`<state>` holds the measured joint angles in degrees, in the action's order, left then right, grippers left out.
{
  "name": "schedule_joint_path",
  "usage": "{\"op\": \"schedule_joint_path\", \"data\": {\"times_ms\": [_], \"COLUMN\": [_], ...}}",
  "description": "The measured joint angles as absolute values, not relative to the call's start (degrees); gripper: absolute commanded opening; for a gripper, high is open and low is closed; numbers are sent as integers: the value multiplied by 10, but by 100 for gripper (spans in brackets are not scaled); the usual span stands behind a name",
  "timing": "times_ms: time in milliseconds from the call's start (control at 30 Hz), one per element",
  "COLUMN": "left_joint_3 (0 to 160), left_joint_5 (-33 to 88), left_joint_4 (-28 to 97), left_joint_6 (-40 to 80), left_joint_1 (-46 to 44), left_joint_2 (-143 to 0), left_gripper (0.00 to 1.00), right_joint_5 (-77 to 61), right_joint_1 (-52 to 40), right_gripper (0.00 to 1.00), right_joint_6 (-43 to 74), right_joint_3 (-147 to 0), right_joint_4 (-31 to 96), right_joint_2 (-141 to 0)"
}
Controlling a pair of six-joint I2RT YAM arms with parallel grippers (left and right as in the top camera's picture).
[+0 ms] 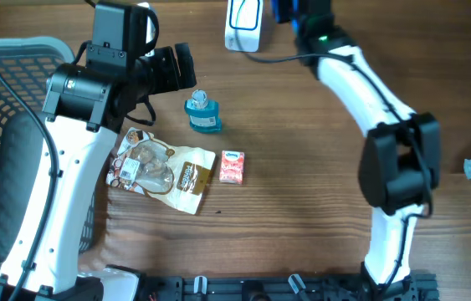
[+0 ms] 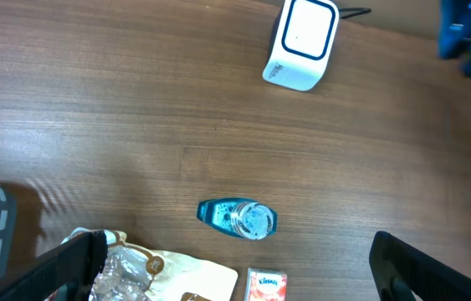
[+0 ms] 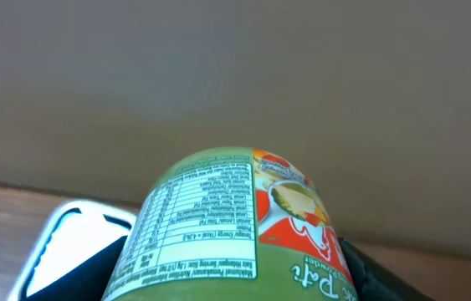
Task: Scan the item barcode
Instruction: 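Carry the green jar rightward and set it on the table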
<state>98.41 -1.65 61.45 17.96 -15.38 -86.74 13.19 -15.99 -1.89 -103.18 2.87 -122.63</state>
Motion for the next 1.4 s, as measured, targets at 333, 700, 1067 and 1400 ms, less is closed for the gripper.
{"op": "schedule_joint_path", "data": {"times_ms": [333,700,1067,1400], "left_joint_3": [984,984,984,984], "left_joint_5": [-16,-10,-10,-10], "left_joint_4": [615,617,628,595], "left_joint_6": [180,180,180,180], "left_joint_1": [-154,-158,-158,-158], "left_joint_2": [-867,-868,-868,-868], "left_gripper": [100,100,100,100], "right_joint_5": [142,124,116,94], "right_joint_1": [9,215,266,227], "right_gripper": [71,79,100,100], "right_joint_6": [230,443,587,480], "right_joint_3": [-1034,-1028,-957,-956], "right_joint_4": [391,534,531,467], "right_joint_2": [-1195,-1194,-1193,-1140]}}
